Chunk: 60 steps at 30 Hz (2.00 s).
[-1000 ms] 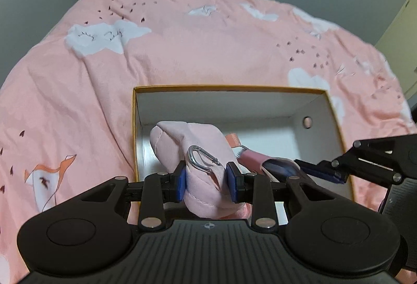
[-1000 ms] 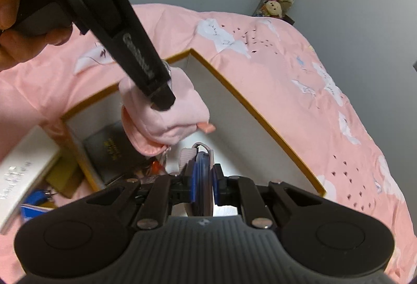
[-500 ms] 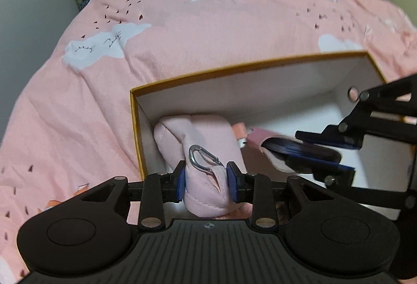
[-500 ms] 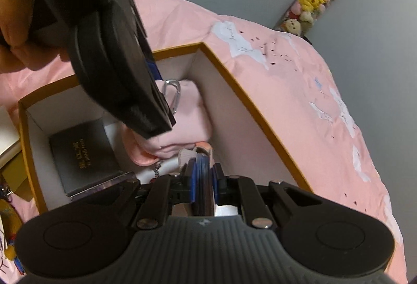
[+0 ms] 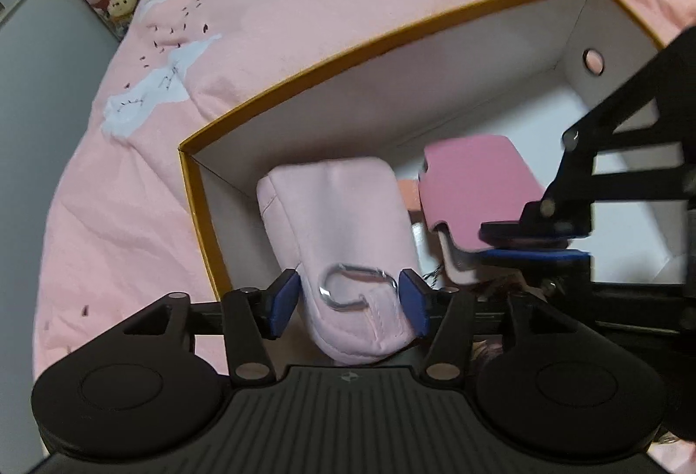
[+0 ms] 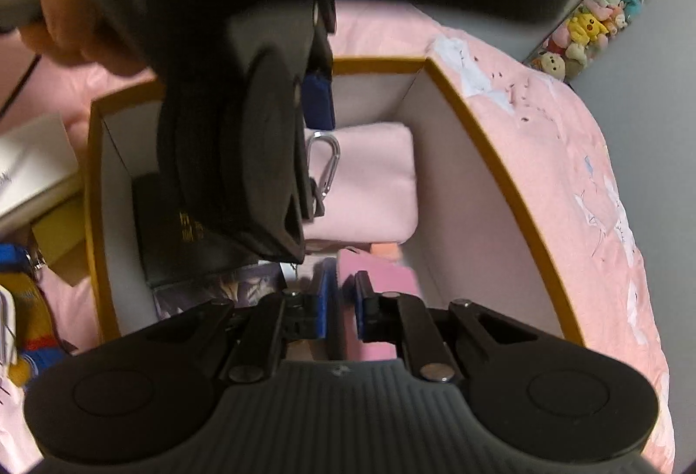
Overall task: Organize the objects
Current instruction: 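Carry the pink pouch with the left tool while the right tool carries the pink wallet inside, then release the pink pouch from the left tool while the right tool releases the pink wallet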
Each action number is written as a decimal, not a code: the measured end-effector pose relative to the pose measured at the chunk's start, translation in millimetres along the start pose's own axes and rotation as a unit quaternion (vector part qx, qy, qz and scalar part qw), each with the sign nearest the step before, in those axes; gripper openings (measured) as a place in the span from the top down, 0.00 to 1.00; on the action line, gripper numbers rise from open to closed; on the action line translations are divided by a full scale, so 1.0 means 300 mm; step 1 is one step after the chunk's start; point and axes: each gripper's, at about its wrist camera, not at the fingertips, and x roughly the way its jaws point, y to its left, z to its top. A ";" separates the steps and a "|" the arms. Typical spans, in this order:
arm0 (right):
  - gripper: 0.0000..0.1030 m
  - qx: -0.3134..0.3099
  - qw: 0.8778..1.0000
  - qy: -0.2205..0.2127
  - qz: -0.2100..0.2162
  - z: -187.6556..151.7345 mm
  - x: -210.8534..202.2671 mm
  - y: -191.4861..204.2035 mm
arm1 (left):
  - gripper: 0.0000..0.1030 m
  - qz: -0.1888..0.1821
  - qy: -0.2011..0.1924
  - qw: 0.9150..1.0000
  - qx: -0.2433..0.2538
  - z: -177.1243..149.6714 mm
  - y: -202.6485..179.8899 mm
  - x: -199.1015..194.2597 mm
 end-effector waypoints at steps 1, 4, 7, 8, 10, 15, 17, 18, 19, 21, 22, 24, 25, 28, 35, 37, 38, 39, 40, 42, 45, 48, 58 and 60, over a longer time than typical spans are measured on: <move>0.96 0.001 1.000 0.004 0.000 -0.004 0.008 -0.004 | 0.38 -0.009 -0.002 1.000 -0.006 0.003 0.012 -0.004; 0.95 0.005 1.000 0.004 0.001 -0.018 0.025 -0.014 | 0.32 -0.023 -0.005 1.000 -0.013 0.010 0.040 -0.019; 0.94 0.033 0.999 0.004 0.009 -0.025 0.029 -0.036 | 0.32 -0.034 -0.019 0.999 -0.014 0.016 0.058 -0.047; 0.89 0.046 0.999 0.002 0.014 -0.027 0.028 -0.048 | 0.33 -0.036 -0.021 0.999 -0.015 0.019 0.065 -0.055; 0.86 0.081 0.997 -0.008 0.016 -0.037 0.004 -0.078 | 0.40 -0.040 -0.027 0.999 -0.017 0.027 0.080 -0.063; 0.76 0.164 0.986 -0.002 0.014 -0.049 -0.044 -0.170 | 0.72 -0.059 -0.015 0.998 -0.009 0.053 0.083 -0.036; 0.76 0.190 0.981 0.030 0.003 -0.059 -0.048 -0.193 | 0.77 -0.054 -0.008 0.998 -0.011 0.056 0.075 -0.017; 0.76 0.198 0.979 0.045 -0.001 -0.060 -0.039 -0.201 | 0.78 -0.049 -0.002 0.999 -0.016 0.058 0.073 -0.004; 0.76 0.209 0.976 0.066 -0.005 -0.069 -0.034 -0.203 | 0.79 -0.048 0.004 0.999 -0.022 0.058 0.072 0.010; 0.76 0.234 0.968 0.090 -0.005 -0.092 -0.027 -0.212 | 0.80 -0.052 0.016 0.998 -0.041 0.057 0.076 0.039; 0.76 0.252 0.963 0.096 0.003 -0.118 -0.020 -0.224 | 0.81 -0.043 0.014 0.998 -0.044 0.054 0.074 0.046; 0.75 0.285 0.953 0.099 0.017 -0.167 -0.014 -0.240 | 0.82 -0.034 0.008 0.998 -0.050 0.050 0.071 0.047; 0.74 0.302 0.948 0.097 0.027 -0.182 -0.006 -0.245 | 0.84 -0.046 0.010 0.997 -0.059 0.049 0.074 0.049; 0.71 0.343 0.934 0.089 0.055 -0.202 0.003 -0.250 | 0.87 -0.072 0.031 0.991 -0.106 0.047 0.089 0.083; 0.69 0.382 0.918 0.078 0.065 -0.207 0.054 -0.252 | 0.89 -0.063 0.025 0.991 -0.119 0.053 0.083 0.105; 0.73 0.382 0.920 0.070 0.060 -0.200 0.058 -0.251 | 0.89 -0.065 0.022 0.990 -0.120 0.056 0.084 0.105; 0.80 0.381 0.920 0.066 0.060 -0.196 0.062 -0.251 | 0.89 -0.066 0.020 0.990 -0.119 0.058 0.082 0.104; 0.84 0.381 0.920 0.063 0.059 -0.190 0.064 -0.253 | 0.89 -0.067 0.019 0.990 -0.120 0.057 0.080 0.107; 0.85 0.383 0.920 0.061 0.059 -0.183 0.068 -0.257 | 0.89 -0.070 0.017 0.990 -0.122 0.057 0.084 0.108; 0.89 0.390 0.917 0.055 0.069 -0.171 0.083 -0.264 | 0.89 -0.073 0.016 0.990 -0.123 0.059 0.089 0.108; 0.93 0.407 0.908 0.043 0.092 -0.153 0.097 -0.278 | 0.89 -0.074 0.014 0.990 -0.120 0.060 0.089 0.106; 0.93 0.405 0.909 0.040 0.092 -0.120 0.108 -0.266 | 0.89 -0.076 0.011 0.990 -0.119 0.060 0.094 0.097; 0.70 0.440 0.893 0.082 0.048 -0.204 0.072 -0.293 | 0.89 -0.067 -0.004 0.993 -0.100 0.074 0.075 0.116; 0.69 0.457 0.884 0.080 0.057 -0.222 0.085 -0.297 | 0.89 -0.069 -0.007 0.992 -0.104 0.075 0.080 0.115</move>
